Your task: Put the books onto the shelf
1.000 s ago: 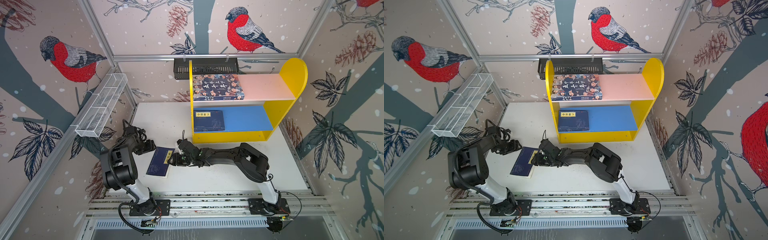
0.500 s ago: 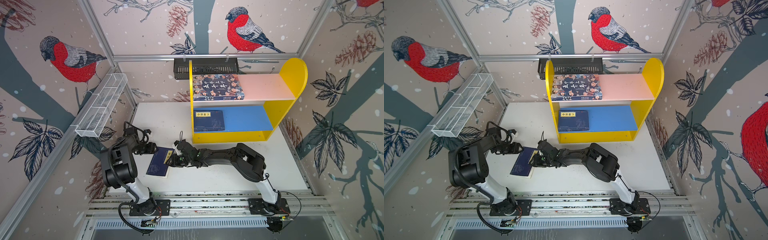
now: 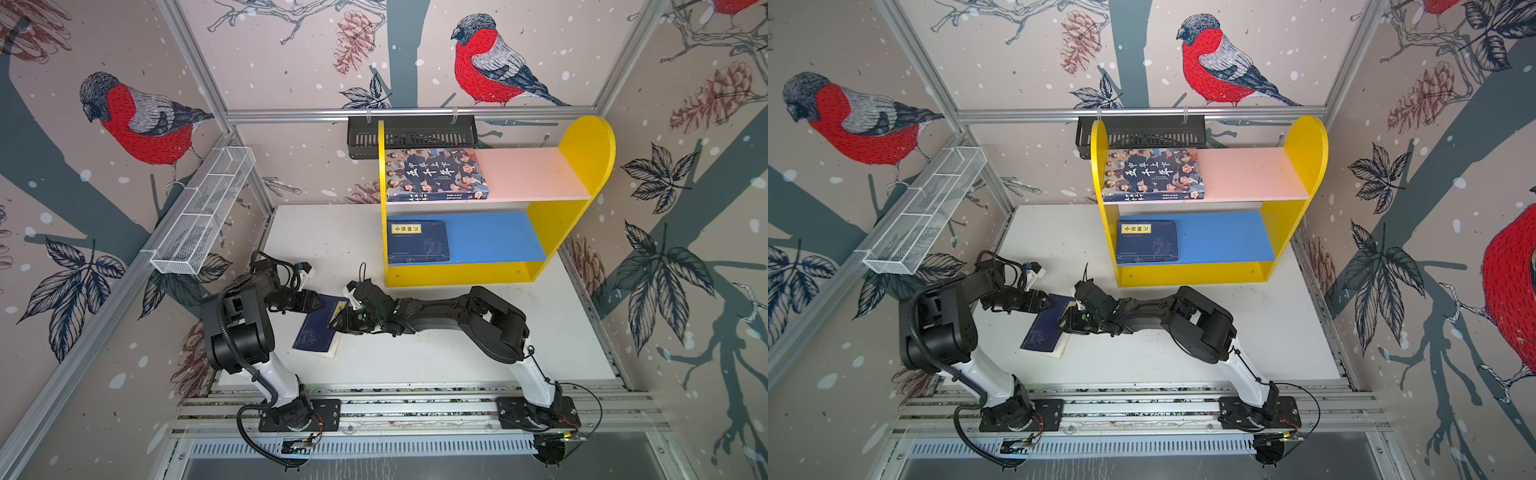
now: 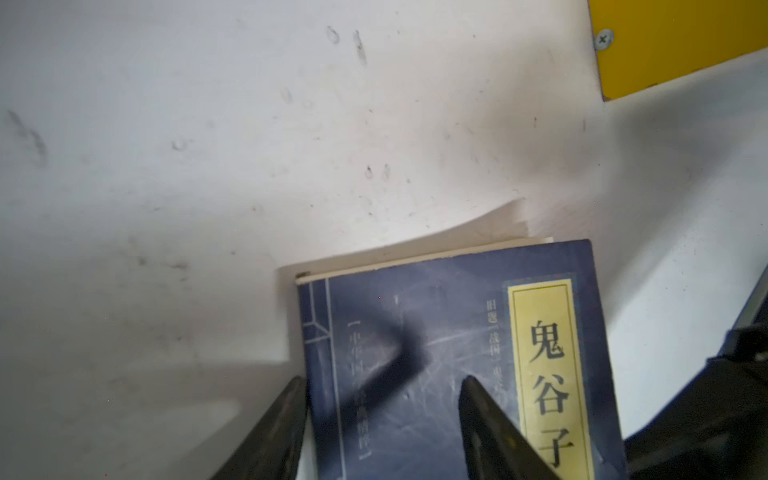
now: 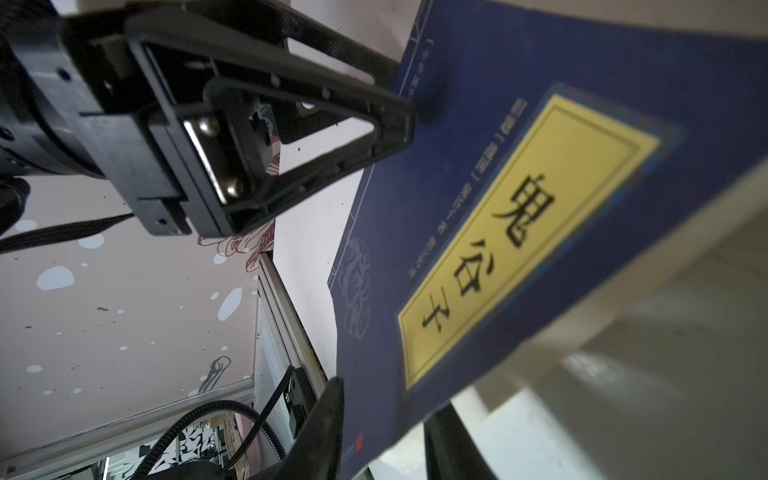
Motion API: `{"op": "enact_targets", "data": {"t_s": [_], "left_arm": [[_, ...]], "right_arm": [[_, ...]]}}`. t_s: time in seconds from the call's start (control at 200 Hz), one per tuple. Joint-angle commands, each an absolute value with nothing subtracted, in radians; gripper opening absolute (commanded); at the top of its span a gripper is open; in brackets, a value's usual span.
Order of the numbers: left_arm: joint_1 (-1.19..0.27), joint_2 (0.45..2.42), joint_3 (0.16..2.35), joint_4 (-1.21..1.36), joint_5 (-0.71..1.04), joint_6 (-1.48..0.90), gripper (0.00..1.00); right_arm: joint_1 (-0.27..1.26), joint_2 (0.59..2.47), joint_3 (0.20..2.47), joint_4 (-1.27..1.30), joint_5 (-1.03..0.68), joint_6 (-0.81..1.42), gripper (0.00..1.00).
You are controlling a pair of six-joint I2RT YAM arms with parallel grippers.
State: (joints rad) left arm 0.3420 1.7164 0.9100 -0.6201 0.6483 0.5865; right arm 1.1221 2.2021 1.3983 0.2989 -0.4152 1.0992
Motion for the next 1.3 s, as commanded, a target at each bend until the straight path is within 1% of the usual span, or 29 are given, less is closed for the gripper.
{"op": "enact_targets", "data": {"t_s": [0.0, 0.085, 0.22, 0.375, 0.4, 0.515, 0.635, 0.91, 1.09, 1.295], "left_arm": [[0.341, 1.728, 0.902, -0.754, 0.633, 0.650, 0.60], [0.341, 1.731, 0.905, -0.760, 0.651, 0.662, 0.60], [0.341, 1.750, 0.923, -0.781, 0.659, 0.666, 0.60], [0.341, 1.739, 0.953, -0.786, 0.671, 0.638, 0.61], [0.341, 1.735, 0.961, -0.785, 0.672, 0.632, 0.61], [0.342, 1.714, 0.992, -0.793, 0.662, 0.586, 0.63], [0.345, 1.689, 1.082, -0.815, 0.649, 0.531, 0.64], [0.345, 1.608, 1.237, -0.887, 0.723, 0.352, 0.65], [0.345, 1.524, 1.214, -0.815, 0.764, 0.171, 0.65], [0.341, 1.428, 1.114, -0.748, 0.840, 0.071, 0.66]], "right_arm": [[1.115, 2.214, 1.386, 0.366, -0.437, 1.131, 0.33], [1.112, 2.212, 1.371, 0.379, -0.430, 1.143, 0.30], [1.116, 2.205, 1.398, 0.295, -0.397, 1.101, 0.23], [1.112, 2.201, 1.386, 0.285, -0.394, 1.088, 0.04], [1.111, 2.199, 1.382, 0.286, -0.396, 1.087, 0.03], [1.106, 2.180, 1.361, 0.278, -0.399, 1.056, 0.01], [1.093, 2.135, 1.323, 0.236, -0.398, 0.993, 0.01], [1.045, 2.016, 1.254, -0.007, -0.426, 0.778, 0.01], [1.010, 1.962, 1.206, -0.103, -0.454, 0.682, 0.01], [0.975, 1.893, 1.168, -0.202, -0.431, 0.599, 0.04]]}}
